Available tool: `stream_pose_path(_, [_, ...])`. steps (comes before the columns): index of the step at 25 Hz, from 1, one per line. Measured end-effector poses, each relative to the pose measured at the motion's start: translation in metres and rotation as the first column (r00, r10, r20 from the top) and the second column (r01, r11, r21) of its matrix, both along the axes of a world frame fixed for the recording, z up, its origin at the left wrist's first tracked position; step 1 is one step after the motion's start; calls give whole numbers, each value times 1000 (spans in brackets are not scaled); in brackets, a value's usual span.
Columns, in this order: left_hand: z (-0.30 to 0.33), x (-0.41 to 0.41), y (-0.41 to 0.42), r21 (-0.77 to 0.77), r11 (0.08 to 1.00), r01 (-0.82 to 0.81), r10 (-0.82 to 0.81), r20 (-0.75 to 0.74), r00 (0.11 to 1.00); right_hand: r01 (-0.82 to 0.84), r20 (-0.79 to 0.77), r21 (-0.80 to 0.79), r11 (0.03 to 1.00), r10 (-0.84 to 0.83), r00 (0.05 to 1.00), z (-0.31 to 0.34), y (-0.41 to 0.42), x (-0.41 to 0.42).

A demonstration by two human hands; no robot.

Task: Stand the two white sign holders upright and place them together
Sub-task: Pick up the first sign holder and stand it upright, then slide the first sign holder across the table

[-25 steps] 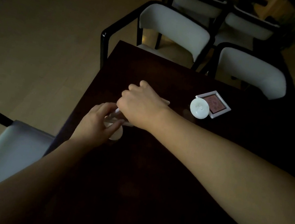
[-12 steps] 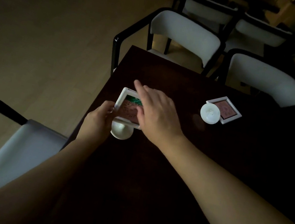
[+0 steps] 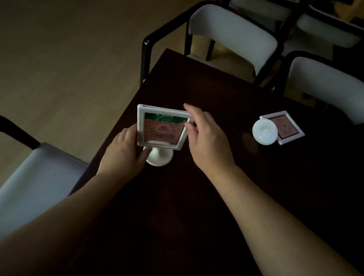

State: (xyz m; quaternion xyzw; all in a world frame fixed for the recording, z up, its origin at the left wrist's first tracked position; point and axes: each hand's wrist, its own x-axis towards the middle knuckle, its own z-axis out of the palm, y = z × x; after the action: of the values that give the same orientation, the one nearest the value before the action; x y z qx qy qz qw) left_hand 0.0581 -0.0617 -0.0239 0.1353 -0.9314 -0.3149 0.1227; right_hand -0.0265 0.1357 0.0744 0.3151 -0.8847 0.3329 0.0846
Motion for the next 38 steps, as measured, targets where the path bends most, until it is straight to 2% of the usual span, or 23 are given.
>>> stream_pose_path(3, [-13, 13, 2, -134, 991, 13, 11, 177, 984, 30, 129, -85, 996, -18, 992, -13, 0, 10])
stream_pose_path(5, [-18, 21, 3, -183, 983, 8, 36, 236, 971, 178, 288, -159, 971, -127, 949, -32, 5, 27])
stream_pose_path(6, [-20, 24, 4, -200, 980, 19, 32, 251, 967, 248, 323, -144, 958, -192, 927, -43, 9, 37])
stream_pose_path(8, [-24, 30, 8, -250, 965, 75, -5, 271, 963, 263, 275, 43, 964, -265, 924, -69, 17, 53])
stream_pose_path(11, [-29, 37, 14, -342, 927, 156, -39, 325, 945, -24, 358, 384, 923, -125, 925, -93, 15, 71])
stream_pose_path(13, [-34, 38, 18, -361, 899, 249, -111, 360, 926, -157, 387, 491, 857, -52, 921, -101, 7, 74])
stream_pose_path(16, [-41, 34, 17, -354, 864, 357, -205, 400, 893, -194, 391, 563, 803, -51, 919, -109, -10, 72])
stream_pose_path(23, [-45, 28, 7, -384, 813, 437, -269, 419, 867, -165, 378, 625, 763, -111, 919, -119, -22, 61])
stream_pose_path(27, [-44, 28, 23, -394, 801, 450, -283, 413, 865, -153, 376, 605, 781, -111, 920, -121, -3, 67])
stream_pose_path(35, [-43, 22, 118, -369, 760, 534, -377, 418, 826, -38, 338, 540, 841, -175, 925, -132, 101, 79])
stream_pose_path(38, [-40, 16, 158, -356, 742, 568, -413, 424, 806, 6, 306, 551, 834, -208, 929, -138, 144, 81])
